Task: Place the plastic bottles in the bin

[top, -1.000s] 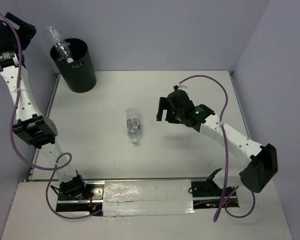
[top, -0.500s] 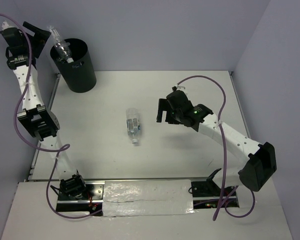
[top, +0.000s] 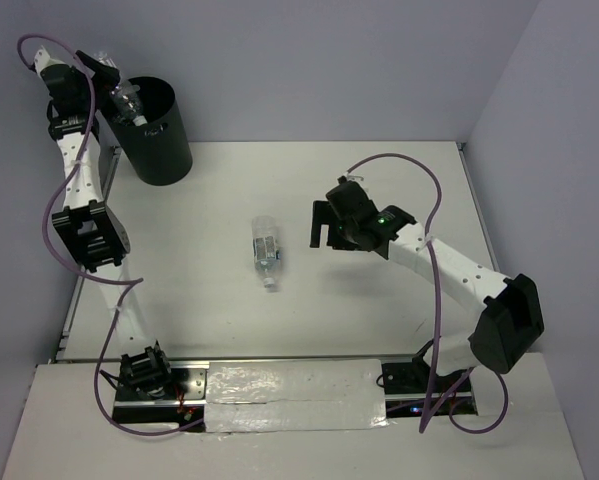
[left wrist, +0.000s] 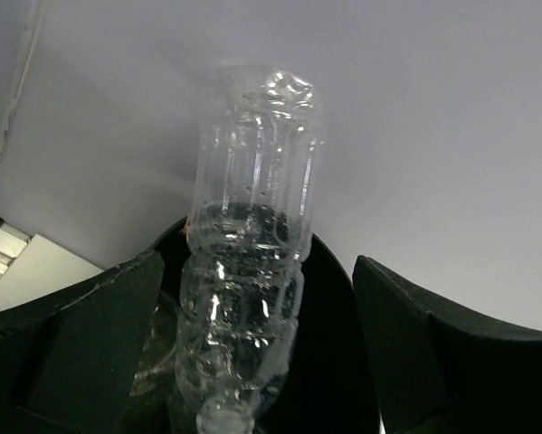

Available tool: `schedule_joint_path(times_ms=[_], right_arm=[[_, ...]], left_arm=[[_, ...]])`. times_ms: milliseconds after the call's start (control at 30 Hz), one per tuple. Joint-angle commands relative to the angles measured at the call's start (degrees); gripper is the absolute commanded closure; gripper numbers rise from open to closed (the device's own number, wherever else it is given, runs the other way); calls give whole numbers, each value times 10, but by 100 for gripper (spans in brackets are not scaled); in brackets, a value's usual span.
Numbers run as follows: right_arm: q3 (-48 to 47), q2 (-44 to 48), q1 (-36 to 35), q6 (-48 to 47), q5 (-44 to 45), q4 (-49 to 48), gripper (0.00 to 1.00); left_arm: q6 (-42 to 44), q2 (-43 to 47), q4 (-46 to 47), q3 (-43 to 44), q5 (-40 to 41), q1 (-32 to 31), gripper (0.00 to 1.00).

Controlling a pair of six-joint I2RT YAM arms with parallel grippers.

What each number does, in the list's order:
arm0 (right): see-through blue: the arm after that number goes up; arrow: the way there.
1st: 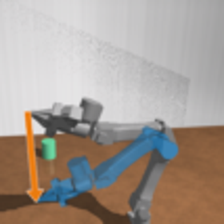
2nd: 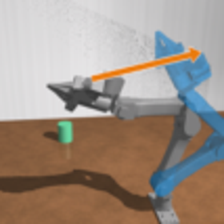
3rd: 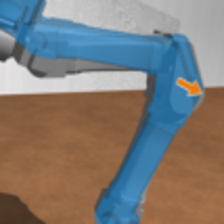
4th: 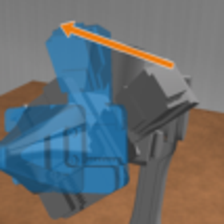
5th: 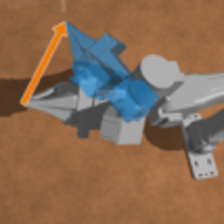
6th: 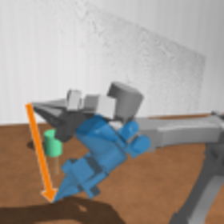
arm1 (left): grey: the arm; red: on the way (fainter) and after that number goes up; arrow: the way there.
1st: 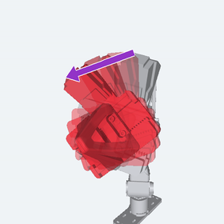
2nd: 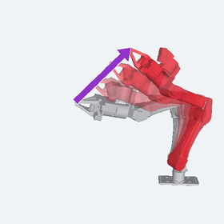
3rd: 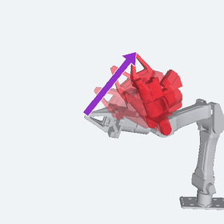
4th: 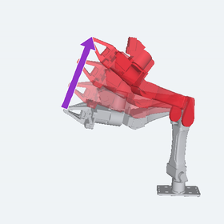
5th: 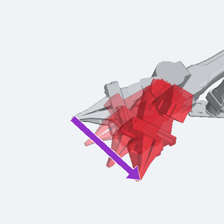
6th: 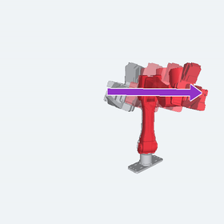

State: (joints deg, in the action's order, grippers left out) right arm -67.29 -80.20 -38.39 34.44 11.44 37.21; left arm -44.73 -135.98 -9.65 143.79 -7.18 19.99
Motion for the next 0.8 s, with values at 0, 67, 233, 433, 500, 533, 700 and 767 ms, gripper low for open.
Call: schedule_joint_path(times_ms=[0, 67, 233, 433, 500, 533, 700, 767], right_arm=[[-27, -9, -5, -2, -2, 8, 0], [-31, -12, -6, -3, -1, 9, 0], [-38, -21, -5, -4, -1, 12, 0], [-38, -28, -5, -3, -4, 10, 0], [-38, -28, -5, -3, -5, 9, 0], [-38, -29, -5, -4, -5, 9, 0], [-42, -32, -5, -4, -7, 8, 0], [-43, -34, -5, -3, -10, 8, 0]], left_arm=[[14, -10, 77, 30, 25, 0, 1], [14, -18, 88, 36, 35, -6, 3], [22, -29, 91, 39, 43, -14, 10], [27, -31, 92, 37, 42, -20, 31], [29, -30, 92, 37, 40, -20, 26], [31, -30, 91, 36, 39, -20, 24], [39, -31, 91, 33, 38, -20, 9], [42, -30, 91, 32, 38, -21, 9]])
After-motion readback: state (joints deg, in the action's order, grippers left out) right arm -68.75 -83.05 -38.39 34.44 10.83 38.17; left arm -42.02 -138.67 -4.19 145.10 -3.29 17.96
